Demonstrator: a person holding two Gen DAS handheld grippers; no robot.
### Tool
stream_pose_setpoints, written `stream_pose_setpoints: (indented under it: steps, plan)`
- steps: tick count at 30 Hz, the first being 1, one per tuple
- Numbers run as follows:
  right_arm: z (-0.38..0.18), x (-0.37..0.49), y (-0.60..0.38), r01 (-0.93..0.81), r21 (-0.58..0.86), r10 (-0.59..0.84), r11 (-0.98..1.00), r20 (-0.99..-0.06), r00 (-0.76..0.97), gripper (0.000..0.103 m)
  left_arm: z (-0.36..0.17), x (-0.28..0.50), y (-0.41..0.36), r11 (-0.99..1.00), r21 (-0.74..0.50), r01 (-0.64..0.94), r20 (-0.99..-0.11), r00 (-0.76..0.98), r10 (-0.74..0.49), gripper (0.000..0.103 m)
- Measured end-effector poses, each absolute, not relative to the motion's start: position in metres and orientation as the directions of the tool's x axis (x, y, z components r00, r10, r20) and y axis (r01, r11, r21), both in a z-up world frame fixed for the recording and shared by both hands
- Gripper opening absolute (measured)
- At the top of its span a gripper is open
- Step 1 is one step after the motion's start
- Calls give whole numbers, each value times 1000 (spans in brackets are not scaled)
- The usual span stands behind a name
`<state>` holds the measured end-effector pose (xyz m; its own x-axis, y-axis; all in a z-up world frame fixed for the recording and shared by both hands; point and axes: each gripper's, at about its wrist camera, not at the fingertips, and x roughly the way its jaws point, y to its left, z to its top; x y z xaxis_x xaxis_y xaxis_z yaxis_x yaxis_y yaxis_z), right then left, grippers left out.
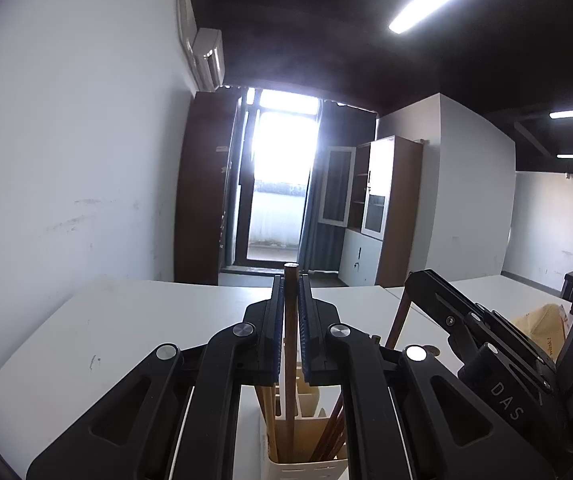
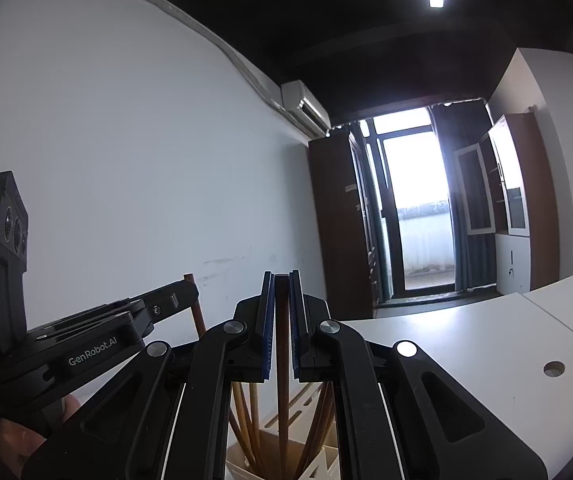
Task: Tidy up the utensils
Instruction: 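Lower both brown chopsticks into the cream holder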
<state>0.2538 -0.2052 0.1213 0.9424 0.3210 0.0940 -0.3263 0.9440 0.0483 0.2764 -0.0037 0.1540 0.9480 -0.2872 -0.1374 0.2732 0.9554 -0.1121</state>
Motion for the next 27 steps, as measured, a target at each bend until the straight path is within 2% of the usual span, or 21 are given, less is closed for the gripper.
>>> stream_pose_setpoints:
  steps: [21,27]
  plan:
    - [114,255,-203,-346,33,345,938,33,938,8,154,286,-5,954,-84,287,-205,932,-298,7]
    - [106,262,-201,-340,42,341,939,-4,940,8,148,296,-7,954,-76,290,-255,919,-300,7]
